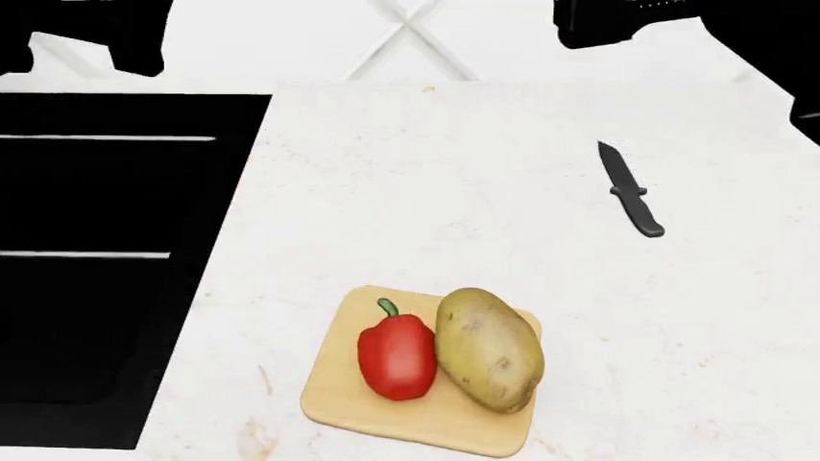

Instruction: Pick the vegetables from the sink and place them on the cutting board.

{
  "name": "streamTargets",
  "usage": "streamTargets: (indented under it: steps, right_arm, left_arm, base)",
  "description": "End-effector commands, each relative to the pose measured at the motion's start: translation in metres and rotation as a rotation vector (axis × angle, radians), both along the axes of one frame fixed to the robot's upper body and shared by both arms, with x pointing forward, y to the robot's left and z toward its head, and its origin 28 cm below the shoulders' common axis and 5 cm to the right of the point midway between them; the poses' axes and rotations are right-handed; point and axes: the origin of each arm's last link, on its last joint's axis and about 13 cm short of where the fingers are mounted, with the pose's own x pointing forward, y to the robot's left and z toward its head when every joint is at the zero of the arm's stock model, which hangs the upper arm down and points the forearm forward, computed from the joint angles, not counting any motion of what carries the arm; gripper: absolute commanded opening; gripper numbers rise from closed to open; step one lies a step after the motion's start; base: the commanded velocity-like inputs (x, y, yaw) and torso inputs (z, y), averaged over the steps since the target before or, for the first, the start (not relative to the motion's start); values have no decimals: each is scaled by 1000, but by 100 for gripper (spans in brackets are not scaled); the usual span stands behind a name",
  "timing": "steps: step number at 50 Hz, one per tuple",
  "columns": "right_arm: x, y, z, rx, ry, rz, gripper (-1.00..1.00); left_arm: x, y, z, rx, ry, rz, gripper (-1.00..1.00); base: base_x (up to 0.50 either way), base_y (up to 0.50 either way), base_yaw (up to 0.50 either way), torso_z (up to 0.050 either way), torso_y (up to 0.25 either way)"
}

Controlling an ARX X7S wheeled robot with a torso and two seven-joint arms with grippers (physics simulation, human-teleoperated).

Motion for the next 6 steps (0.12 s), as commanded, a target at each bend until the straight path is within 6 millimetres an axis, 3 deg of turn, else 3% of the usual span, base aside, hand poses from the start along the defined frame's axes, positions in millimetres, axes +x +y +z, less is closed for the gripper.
streamTargets:
  steps: [1, 6]
  right_arm:
    - [3, 0, 27, -20, -68, 1, 100]
    - [7, 1, 32, -22, -79, 8, 100]
  left_arm:
    - [3, 10, 26, -31, -15, 42, 100]
    - [-1, 8, 39, -31, -28, 26, 100]
  base:
    - [0, 0, 0, 0, 0]
    - [0, 0, 0, 0, 0]
